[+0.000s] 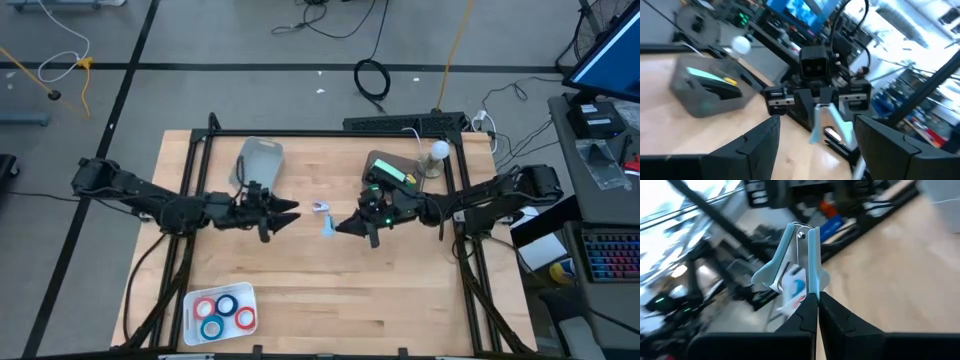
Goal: Pick and place Stapler, Stapler remover, tape
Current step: Put the light blue staple remover into the gray bin
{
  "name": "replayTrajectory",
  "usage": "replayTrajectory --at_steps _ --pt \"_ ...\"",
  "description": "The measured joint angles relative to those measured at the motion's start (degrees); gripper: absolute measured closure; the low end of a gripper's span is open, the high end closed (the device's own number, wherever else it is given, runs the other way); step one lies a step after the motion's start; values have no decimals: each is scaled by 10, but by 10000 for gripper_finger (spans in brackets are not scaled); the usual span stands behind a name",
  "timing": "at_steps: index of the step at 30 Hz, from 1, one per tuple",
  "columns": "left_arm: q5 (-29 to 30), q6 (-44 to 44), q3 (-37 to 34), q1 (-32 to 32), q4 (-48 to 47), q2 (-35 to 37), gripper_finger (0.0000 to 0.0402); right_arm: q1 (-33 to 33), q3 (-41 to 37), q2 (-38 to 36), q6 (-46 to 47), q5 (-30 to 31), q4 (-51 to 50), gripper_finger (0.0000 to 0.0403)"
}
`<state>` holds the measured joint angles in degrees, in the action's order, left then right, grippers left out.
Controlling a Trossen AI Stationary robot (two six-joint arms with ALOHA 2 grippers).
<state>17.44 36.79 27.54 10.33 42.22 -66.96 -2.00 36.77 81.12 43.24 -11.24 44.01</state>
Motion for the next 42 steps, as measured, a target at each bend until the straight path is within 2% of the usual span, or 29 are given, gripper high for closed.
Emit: replayTrajectory --at_steps 7,12,20,23,25,35,42 --pt "-129 2 81 -42 -2 -71 144 23 0 0 26 -98 47 403" --pt "-199 -21 122 -62 -10 -108 144 31 0 0 40 -125 47 403" --pt "-204 -32 124 -69 -21 -111 144 32 0 0 83 -174 65 403" --pt "-204 -25 124 -69 -17 -111 144 32 0 0 96 -175 68 403" --pt "-195 -12 124 -69 -18 -111 144 32 0 0 91 -165 73 403" --pt "-165 107 124 -69 -39 -111 144 32 0 0 -8 -20 43 403" --pt "-139 123 124 -74 -76 -111 144 19 0 0 -10 30 14 403"
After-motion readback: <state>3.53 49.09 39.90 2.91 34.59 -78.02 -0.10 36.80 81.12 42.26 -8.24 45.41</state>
